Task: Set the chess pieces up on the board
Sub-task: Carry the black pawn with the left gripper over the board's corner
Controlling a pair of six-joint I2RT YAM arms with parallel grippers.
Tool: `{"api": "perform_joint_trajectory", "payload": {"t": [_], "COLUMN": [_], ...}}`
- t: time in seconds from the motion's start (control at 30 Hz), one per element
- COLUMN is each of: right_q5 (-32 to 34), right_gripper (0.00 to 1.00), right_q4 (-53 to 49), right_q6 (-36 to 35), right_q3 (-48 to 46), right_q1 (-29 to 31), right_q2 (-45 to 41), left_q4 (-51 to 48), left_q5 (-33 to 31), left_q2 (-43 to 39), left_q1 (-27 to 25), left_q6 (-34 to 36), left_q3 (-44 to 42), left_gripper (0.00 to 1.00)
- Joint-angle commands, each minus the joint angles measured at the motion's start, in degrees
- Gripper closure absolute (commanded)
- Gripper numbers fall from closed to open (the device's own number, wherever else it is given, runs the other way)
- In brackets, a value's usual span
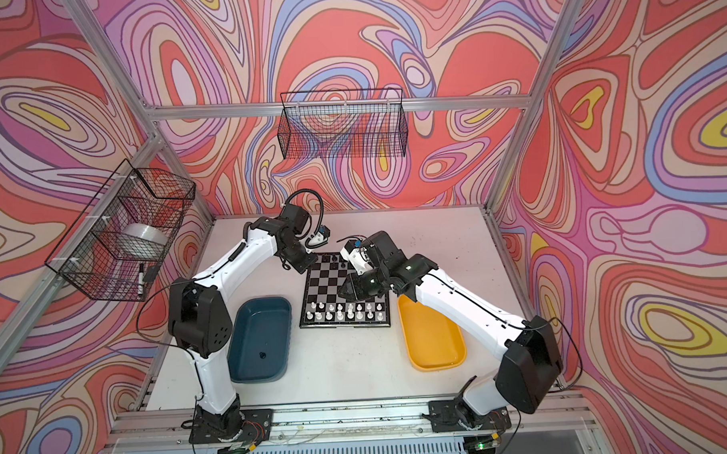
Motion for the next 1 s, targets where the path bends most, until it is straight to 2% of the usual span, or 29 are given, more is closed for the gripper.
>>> {"api": "perform_joint_trajectory", "payload": {"t": [0.0,0.27,0.97], "right_q5": [1.46,1.88,2.24], "right_gripper": [0.82,0.82,0.82], "right_q4": [-0.85,-0.61,-0.25], "right_q6": [0.66,1.27,1.55], "right_q3": [-1.3,-2.26,-3.43], "right_q1": [0.07,0.08,0.04], "right_q2": [-1.77,-2.66,-3.17], "left_q4": [-0.58,0.29,1.87], "left_q5": [-0.41,-1.02,-1.63], "left_q2": [2.74,7.56,13.94], "left_q1": [-0.76,-1.65,-2.11], "left_q6": [-0.43,-0.81,-2.29], "left_q3": [2.97,6.54,10.91], "left_gripper": [0.9,0.9,0.9]}}
